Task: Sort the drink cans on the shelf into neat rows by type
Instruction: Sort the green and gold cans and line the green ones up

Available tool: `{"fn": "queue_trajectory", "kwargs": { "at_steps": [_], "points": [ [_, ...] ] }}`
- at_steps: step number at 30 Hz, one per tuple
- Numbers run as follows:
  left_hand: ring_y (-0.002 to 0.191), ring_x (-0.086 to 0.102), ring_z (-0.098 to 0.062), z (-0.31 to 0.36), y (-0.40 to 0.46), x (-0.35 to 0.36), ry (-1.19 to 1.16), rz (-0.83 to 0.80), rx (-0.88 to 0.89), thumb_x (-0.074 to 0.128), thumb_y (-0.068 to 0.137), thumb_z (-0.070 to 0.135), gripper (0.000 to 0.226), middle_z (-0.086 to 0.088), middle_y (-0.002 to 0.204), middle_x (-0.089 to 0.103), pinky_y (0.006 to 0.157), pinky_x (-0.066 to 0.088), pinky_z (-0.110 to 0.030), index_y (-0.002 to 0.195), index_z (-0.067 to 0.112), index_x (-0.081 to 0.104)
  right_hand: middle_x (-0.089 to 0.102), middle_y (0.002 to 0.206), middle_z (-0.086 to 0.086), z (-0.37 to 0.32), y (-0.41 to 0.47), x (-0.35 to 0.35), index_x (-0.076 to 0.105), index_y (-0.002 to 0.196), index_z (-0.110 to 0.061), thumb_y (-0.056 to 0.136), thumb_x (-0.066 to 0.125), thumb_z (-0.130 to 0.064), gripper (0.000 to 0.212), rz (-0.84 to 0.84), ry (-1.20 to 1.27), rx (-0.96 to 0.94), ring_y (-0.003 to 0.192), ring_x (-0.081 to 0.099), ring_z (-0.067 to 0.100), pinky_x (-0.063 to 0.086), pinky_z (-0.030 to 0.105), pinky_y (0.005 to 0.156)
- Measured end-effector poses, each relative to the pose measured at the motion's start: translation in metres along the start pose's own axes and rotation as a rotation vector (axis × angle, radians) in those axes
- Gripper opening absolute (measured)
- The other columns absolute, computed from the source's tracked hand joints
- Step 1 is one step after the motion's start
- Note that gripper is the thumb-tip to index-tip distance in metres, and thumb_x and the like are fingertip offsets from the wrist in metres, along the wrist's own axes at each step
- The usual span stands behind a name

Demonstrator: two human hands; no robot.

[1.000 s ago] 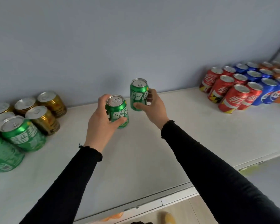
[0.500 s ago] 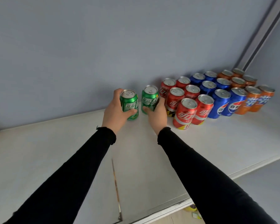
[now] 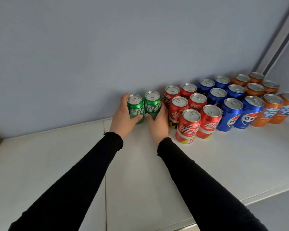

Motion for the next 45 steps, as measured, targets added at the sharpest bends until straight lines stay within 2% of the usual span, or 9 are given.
{"fn": "queue_trajectory", "kwargs": {
  "at_steps": [4, 7, 13, 17, 23, 31, 37, 41, 45],
  "points": [
    [0.126, 0.054, -0.013, -0.004, -0.013, -0.009, 0.042, -0.042, -0.052, 0.082, 0.080, 0.022, 0.096, 0.001, 0.146, 0.048, 0.102, 0.045, -0.030, 0.153, 0.024, 0.020, 0.036, 0.156, 0.005, -0.009, -0.020, -0.007, 0.022, 0.156, -0.015, 0.083, 0.071, -0.009, 0.087, -0.016, -0.012, -0.021, 0.147, 0.032, 0.019, 0.031, 0.045, 0.120],
    [0.139, 0.042, -0.017, -0.011, -0.038, -0.032, 0.186, -0.024, -0.035, 0.075, 0.087, 0.032, 0.087, -0.003, 0.156, 0.039, 0.113, 0.037, -0.034, 0.156, 0.019, 0.023, 0.022, 0.163, 0.010, -0.026, -0.054, -0.012, 0.016, 0.158, -0.009, 0.090, 0.067, -0.013, 0.085, -0.045, -0.148, -0.112, 0.152, 0.017, 0.023, 0.019, 0.040, 0.124],
    [0.131, 0.043, -0.017, -0.034, -0.108, -0.108, 0.472, 0.026, 0.011, 0.065, 0.093, 0.037, 0.051, 0.005, 0.142, 0.049, 0.104, 0.040, -0.029, 0.140, 0.021, 0.050, 0.030, 0.158, 0.010, -0.070, -0.109, 0.032, 0.042, 0.147, -0.010, 0.093, 0.065, -0.023, 0.060, -0.228, -0.470, -0.429, 0.146, 0.024, 0.029, 0.025, 0.034, 0.117],
    [0.135, 0.040, -0.017, -0.072, -0.154, -0.177, 0.567, 0.076, -0.076, 0.063, 0.095, 0.037, 0.047, 0.003, 0.144, 0.049, 0.106, 0.037, -0.027, 0.139, 0.021, 0.054, 0.040, 0.152, 0.010, -0.095, -0.144, 0.093, 0.052, 0.139, -0.011, 0.091, 0.066, -0.026, 0.052, -0.376, -0.535, -0.523, 0.141, 0.032, 0.030, 0.036, 0.038, 0.113],
    [0.132, 0.042, -0.015, -0.133, -0.223, -0.293, 0.615, 0.160, -0.184, 0.063, 0.094, 0.039, 0.047, 0.005, 0.143, 0.050, 0.102, 0.041, -0.029, 0.138, 0.025, 0.054, 0.041, 0.153, 0.004, -0.147, -0.219, 0.202, 0.050, 0.142, -0.017, 0.095, 0.062, -0.033, 0.051, -0.539, -0.574, -0.640, 0.141, 0.033, 0.024, 0.035, 0.034, 0.113],
    [0.118, 0.051, -0.018, -0.215, -0.303, -0.419, 0.609, 0.201, -0.257, 0.071, 0.089, 0.034, 0.045, 0.006, 0.128, 0.058, 0.090, 0.049, -0.034, 0.130, 0.023, 0.058, 0.049, 0.145, 0.001, -0.194, -0.319, 0.342, 0.046, 0.144, -0.019, 0.095, 0.061, -0.033, 0.053, -0.716, -0.478, -0.596, 0.132, 0.042, 0.022, 0.038, 0.032, 0.107],
    [0.100, 0.056, -0.019, -0.246, -0.329, -0.484, 0.541, 0.364, -0.265, 0.070, 0.087, 0.035, 0.030, 0.006, 0.107, 0.055, 0.078, 0.052, -0.041, 0.109, 0.023, 0.054, 0.054, 0.136, 0.004, -0.212, -0.355, 0.416, 0.040, 0.145, -0.017, 0.088, 0.070, -0.024, 0.065, -0.753, -0.280, -0.360, 0.121, 0.052, 0.022, 0.045, 0.034, 0.099],
    [0.108, 0.056, -0.024, -0.248, -0.325, -0.509, 0.468, 0.453, -0.255, 0.078, 0.082, 0.031, 0.053, 0.000, 0.120, 0.049, 0.086, 0.051, -0.041, 0.124, 0.019, 0.047, 0.056, 0.133, 0.002, -0.211, -0.358, 0.441, 0.044, 0.137, -0.020, 0.079, 0.077, -0.021, 0.066, -0.673, -0.176, -0.200, 0.117, 0.056, 0.021, 0.049, 0.038, 0.098],
    [0.126, 0.050, -0.023, -0.250, -0.303, -0.518, 0.538, 0.322, -0.236, 0.078, 0.082, 0.036, 0.076, 0.001, 0.142, 0.045, 0.096, 0.050, -0.040, 0.145, 0.022, 0.039, 0.054, 0.130, 0.004, -0.205, -0.356, 0.454, 0.041, 0.134, -0.021, 0.075, 0.078, -0.027, 0.070, -0.631, -0.188, -0.169, 0.116, 0.051, 0.026, 0.047, 0.046, 0.100]
  ]
}}
Point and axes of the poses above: each hand's wrist, its own y-axis towards the middle knuckle, its own x-axis out of the palm, z = x × y, the point moved 6 cm from there along y, towards the middle knuckle
